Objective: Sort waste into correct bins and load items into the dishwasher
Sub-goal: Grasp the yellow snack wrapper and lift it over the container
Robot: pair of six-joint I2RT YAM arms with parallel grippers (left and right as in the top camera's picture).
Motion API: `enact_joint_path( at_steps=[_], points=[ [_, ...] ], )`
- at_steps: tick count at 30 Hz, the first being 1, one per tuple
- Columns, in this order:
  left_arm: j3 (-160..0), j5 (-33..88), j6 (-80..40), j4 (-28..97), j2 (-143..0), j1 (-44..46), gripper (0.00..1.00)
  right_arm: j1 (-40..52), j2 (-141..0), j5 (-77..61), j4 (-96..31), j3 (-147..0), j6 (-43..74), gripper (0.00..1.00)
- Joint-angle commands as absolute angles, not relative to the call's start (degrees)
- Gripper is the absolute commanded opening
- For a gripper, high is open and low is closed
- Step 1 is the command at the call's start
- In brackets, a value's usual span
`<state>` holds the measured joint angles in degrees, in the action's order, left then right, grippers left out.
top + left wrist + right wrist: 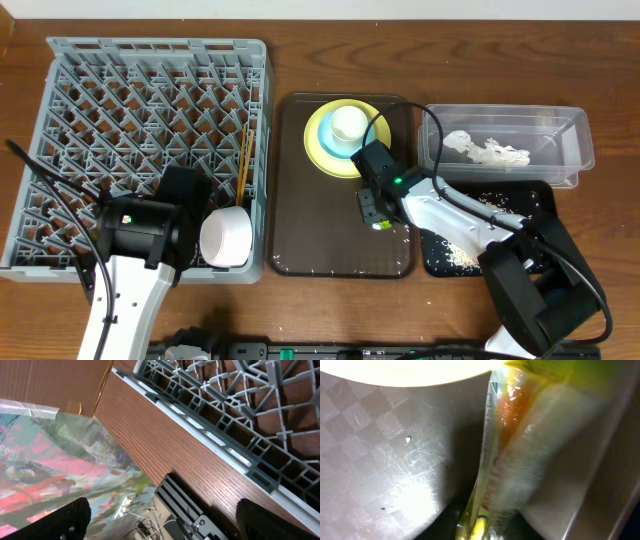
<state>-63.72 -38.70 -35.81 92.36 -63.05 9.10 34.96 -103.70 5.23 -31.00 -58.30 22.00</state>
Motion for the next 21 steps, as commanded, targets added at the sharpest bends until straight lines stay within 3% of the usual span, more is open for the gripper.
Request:
enact_joint_path(
  at_steps=[1, 6, 13, 21],
  points=[
    [-63.9, -38.9, -36.3, 96.6, -62.9, 8.9, 0.93, 35.6, -103.0, 2.5, -33.5, -59.4, 22.3, 0.01],
    [-63.9, -38.9, -36.3, 96.6, -62.9, 8.9, 0.93, 33.6, -93.2, 3.2, -37.4, -62.7, 20.5, 0.01],
    [-63.9, -38.9, -36.3, 96.6, -62.9, 8.9, 0.94, 27.0, -79.5, 17.2, -37.7, -62.9, 21.4, 0.01],
    [-63.9, -38.9, -36.3, 96.6, -62.9, 8.9, 0.93, 12.3, -82.0, 23.0, -34.4, -62.8, 23.2, 0.01]
  ],
)
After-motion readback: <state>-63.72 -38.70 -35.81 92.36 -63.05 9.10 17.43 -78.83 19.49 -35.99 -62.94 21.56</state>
